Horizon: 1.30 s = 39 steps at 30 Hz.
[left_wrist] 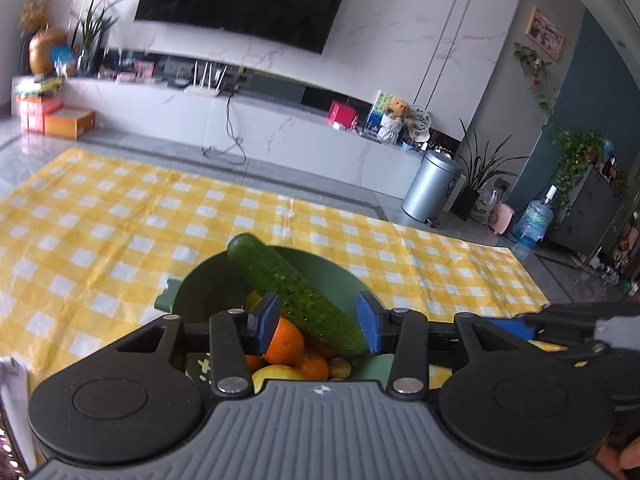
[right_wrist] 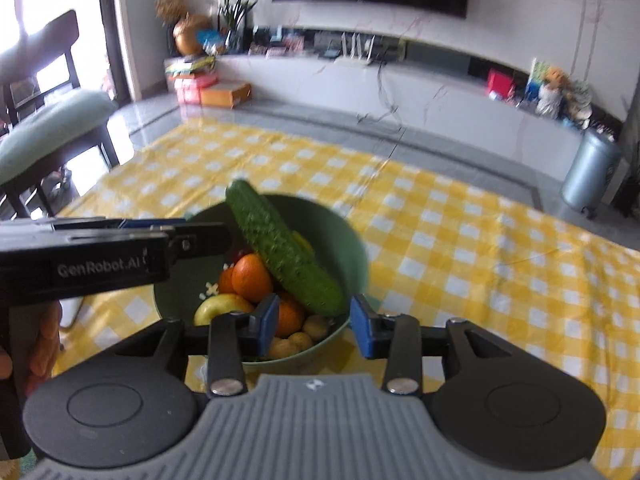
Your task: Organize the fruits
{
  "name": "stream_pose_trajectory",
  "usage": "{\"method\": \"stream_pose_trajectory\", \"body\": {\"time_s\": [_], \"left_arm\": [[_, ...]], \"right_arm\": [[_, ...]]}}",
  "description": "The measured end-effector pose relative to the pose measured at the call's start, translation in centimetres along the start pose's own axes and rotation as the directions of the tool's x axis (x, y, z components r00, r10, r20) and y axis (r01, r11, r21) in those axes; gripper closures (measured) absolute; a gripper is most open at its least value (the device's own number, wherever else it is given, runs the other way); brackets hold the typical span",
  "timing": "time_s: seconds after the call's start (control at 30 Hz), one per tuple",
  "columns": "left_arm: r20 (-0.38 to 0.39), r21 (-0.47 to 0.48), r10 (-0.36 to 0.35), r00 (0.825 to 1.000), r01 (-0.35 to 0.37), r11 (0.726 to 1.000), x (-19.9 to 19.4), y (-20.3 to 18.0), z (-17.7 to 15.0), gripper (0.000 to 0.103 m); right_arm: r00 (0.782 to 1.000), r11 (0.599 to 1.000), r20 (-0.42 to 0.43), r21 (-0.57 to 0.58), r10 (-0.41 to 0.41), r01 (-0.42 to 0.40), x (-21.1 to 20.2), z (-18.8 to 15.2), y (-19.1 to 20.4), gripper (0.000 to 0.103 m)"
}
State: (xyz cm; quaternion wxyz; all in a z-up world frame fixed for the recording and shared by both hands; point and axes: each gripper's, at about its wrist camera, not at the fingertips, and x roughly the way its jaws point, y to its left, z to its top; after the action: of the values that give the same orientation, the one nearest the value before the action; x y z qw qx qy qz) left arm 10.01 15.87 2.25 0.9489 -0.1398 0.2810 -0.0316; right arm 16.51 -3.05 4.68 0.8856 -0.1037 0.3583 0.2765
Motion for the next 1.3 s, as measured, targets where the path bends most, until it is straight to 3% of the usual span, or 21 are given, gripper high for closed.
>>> {"method": "stream_pose_trajectory", "body": {"time_s": [0.13,0.43,0.53,0.6,0.7,0.77,0.97,1.1,1.3], "left_arm": [[0.051,0.099,0.035,0.998,-0.040,0.994,-2.4,-3.1,0.0,0.049],[0.174,0.148,0.066,0.983,-0.093,0.985,-8.3,-7.9,-0.9,0.048],[0.201,0.184,0.114,0.973,-0.152,0.971,-9.2,-9.3,-1.6,0.039],[0.245,0.225,0.134,0.960,-0.191,0.955,-9.9,-10.3,-2.3,0.026],[0.274,0.264,0.152,0.950,-0.226,0.938,-10.7,-11.6,-3.3,0.018],[0.268,0.275,0.162,0.950,-0.236,0.932,-10.8,-12.3,-3.9,0.013],[0.245,0.261,0.234,0.941,-0.297,0.919,-9.4,-12.5,-5.5,0.013],[0.169,0.244,0.289,0.942,-0.324,0.914,-7.4,-11.9,-6.2,0.013],[0.103,0.257,0.347,0.932,-0.362,0.896,-4.7,-11.4,-7.9,0.013]], "right_arm": [[0.991,0.997,0.125,0.068,-0.037,0.029,-4.5,-1.1,-1.4,0.049],[0.943,0.986,0.304,0.134,-0.135,0.098,-12.0,-4.4,-2.7,0.039],[0.925,0.986,0.349,0.121,-0.150,0.114,-14.0,-5.6,-2.5,0.035],[0.911,0.985,0.378,0.107,-0.166,0.136,-15.2,-6.5,-2.4,0.032],[0.900,0.985,0.403,0.104,-0.167,0.137,-16.4,-7.7,-2.3,0.030],[0.899,0.986,0.407,0.117,-0.160,0.123,-16.8,-8.5,-2.6,0.027],[0.914,0.981,0.375,0.171,-0.153,0.094,-16.0,-10.9,-3.7,0.020],[0.925,0.976,0.348,0.202,-0.153,0.086,-14.6,-11.8,-4.2,0.015],[0.934,0.974,0.324,0.210,-0.151,0.085,-11.9,-13.0,-4.8,0.015]]}}
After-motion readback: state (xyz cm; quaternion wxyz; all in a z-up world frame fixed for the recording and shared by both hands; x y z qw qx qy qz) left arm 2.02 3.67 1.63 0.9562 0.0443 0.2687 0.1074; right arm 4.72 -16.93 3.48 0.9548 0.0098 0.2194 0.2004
